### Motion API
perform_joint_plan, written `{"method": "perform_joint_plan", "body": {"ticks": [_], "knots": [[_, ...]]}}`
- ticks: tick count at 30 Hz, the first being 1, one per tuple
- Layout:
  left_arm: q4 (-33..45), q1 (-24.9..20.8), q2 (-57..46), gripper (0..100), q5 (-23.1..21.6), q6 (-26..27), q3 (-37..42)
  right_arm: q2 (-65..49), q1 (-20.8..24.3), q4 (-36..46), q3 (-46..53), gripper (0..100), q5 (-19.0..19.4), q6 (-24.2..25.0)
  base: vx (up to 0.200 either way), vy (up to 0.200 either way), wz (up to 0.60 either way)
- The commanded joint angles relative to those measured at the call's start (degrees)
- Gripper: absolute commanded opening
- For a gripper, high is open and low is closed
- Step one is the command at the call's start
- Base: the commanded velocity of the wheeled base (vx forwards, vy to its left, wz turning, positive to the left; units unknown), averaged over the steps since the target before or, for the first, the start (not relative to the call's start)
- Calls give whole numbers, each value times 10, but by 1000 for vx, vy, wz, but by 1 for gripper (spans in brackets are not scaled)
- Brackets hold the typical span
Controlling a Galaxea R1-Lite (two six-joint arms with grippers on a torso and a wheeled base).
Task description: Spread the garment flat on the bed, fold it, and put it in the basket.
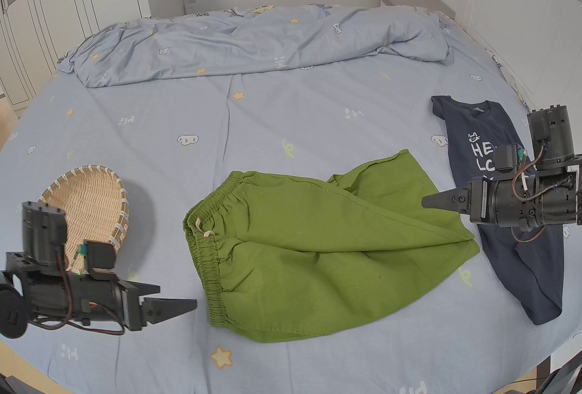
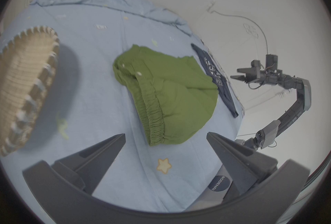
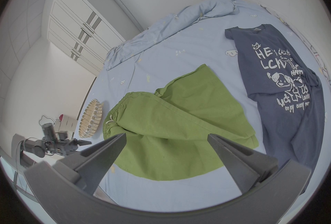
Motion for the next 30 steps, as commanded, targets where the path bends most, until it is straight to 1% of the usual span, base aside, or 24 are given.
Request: {"method": "perform_joint_plan", "body": {"ticks": [1,4,8,11,13,16,17,18,25,30], "knots": [[-126,-42,217,100,-20,23,24,-34,-21,-1,32,100,15,0,0,0,0],[-157,-43,239,100,-18,22,23,-34,-20,-1,33,100,15,0,0,0,0],[-175,-44,259,100,-19,18,12,-34,-21,-1,33,100,15,1,0,0,0],[-178,-43,263,100,-18,17,1,-34,-21,-1,33,100,15,1,0,0,0],[-178,-37,266,100,-17,17,-24,-34,-21,-1,33,100,15,2,0,0,0],[-178,-37,266,100,-16,17,-25,-34,-21,-1,33,100,15,2,0,0,0],[-178,-25,260,100,-17,15,-49,-34,-23,-1,33,100,15,2,0,0,0],[-178,-24,259,100,-18,14,-52,-34,-23,-1,33,100,15,2,0,0,0],[-178,-25,258,100,-19,5,-96,-32,-21,-1,35,100,15,1,0,0,0],[-178,-42,260,100,-21,-19,-105,-30,-21,-7,39,100,15,0,0,0,0]]}}
